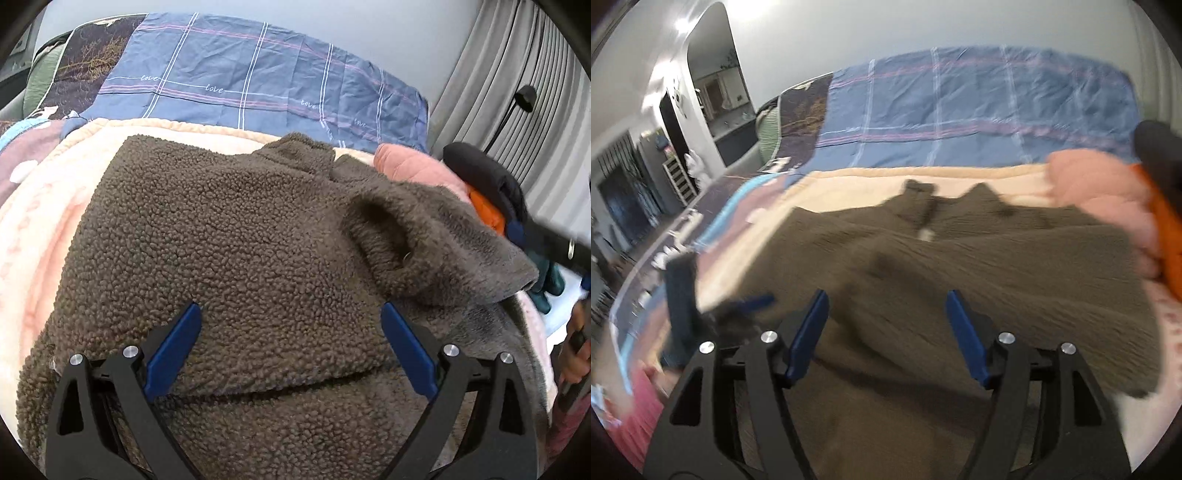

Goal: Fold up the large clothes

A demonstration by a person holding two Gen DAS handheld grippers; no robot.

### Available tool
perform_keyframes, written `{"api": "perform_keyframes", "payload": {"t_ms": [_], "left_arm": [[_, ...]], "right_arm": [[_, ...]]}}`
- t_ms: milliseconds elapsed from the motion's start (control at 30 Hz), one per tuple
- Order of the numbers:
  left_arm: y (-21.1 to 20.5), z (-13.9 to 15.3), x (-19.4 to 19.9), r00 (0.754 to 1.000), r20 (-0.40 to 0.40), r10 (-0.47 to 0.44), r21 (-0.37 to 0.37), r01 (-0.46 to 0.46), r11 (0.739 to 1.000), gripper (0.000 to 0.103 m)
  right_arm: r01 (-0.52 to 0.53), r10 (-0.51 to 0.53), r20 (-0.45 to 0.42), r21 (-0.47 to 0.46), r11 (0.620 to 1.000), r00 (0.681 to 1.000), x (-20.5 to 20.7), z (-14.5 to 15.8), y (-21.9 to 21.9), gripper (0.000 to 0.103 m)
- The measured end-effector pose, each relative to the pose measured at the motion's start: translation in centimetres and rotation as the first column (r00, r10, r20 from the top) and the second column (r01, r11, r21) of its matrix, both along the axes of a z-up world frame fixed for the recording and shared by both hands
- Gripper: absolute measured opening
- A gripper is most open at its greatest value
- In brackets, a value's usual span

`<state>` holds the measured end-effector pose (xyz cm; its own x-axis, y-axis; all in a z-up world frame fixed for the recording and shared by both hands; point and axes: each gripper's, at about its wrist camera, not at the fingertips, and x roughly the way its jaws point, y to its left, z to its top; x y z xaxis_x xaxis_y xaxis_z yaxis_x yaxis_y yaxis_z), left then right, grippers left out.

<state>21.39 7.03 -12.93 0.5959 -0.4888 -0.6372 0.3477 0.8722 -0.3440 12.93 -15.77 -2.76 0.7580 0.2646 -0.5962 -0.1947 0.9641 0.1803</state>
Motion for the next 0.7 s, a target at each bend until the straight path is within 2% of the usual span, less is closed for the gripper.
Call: {"api": "perform_keyframes", "payload": {"t_ms": [67,100,167,300,400,433,467,500,533,600,700], "left_arm": [[0.6,0.7,-0.3,1.000,-0.006,-0.005,-0.074,0.004,0.997,0.098],[0.7,1.3,-0.3,0.999,-0.024,-0.026,-0.142,0.023,0.990,0.097],[-0.1,2.4,-0.1,0.996,-0.044,-0.073,-0.208,0.062,0.976,0.097],[-4.0,4.1,0.9,0.989,-0.072,-0.130,-0.131,0.120,0.984,0.097],[-7.0,3.6,3.2,0.971,-0.163,-0.176,-0.122,0.158,0.980,0.097],[-8.1,3.0,4.3,0.962,-0.204,-0.179,-0.131,0.154,0.979,0.097],[-8.7,2.4,5.0,0.958,-0.229,-0.170,-0.134,0.142,0.981,0.083],[-9.5,1.7,5.7,0.950,-0.253,-0.181,-0.151,0.146,0.978,0.043],[-10.0,1.4,5.8,0.947,-0.264,-0.182,-0.151,0.146,0.978,0.036],[-10.5,2.2,5.3,0.961,-0.222,-0.165,-0.126,0.140,0.982,0.027],[-10.2,7.3,3.7,0.982,-0.057,-0.178,-0.089,0.173,0.981,0.026]], "right_arm": [[0.020,-0.020,0.018,-0.038,0.999,1.000,-1.1,-0.9,-1.9,0.072],[0.035,-0.034,0.024,-0.060,0.998,0.999,-1.9,-1.6,-2.8,0.073],[0.040,-0.040,-0.002,-0.042,0.998,0.999,-2.4,-3.7,-4.5,0.073],[0.034,-0.033,-0.053,0.029,0.999,0.998,-1.8,-8.2,-5.7,0.073],[0.070,-0.056,-0.147,0.096,0.993,0.988,-0.4,-10.9,-6.8,0.073],[0.080,-0.062,-0.160,0.108,0.991,0.985,-0.1,-11.2,-7.2,0.069],[0.082,-0.062,-0.157,0.122,0.989,0.986,-0.2,-11.1,-7.5,0.069],[0.079,-0.060,-0.140,0.137,0.987,0.988,-0.5,-10.9,-7.7,0.070],[0.081,-0.063,-0.132,0.138,0.987,0.989,-0.7,-10.9,-7.8,0.073],[0.084,-0.066,-0.131,0.137,0.987,0.989,-0.7,-11.0,-7.8,0.073],[0.081,-0.063,-0.124,0.144,0.986,0.990,-0.8,-11.0,-7.9,0.073]]}}
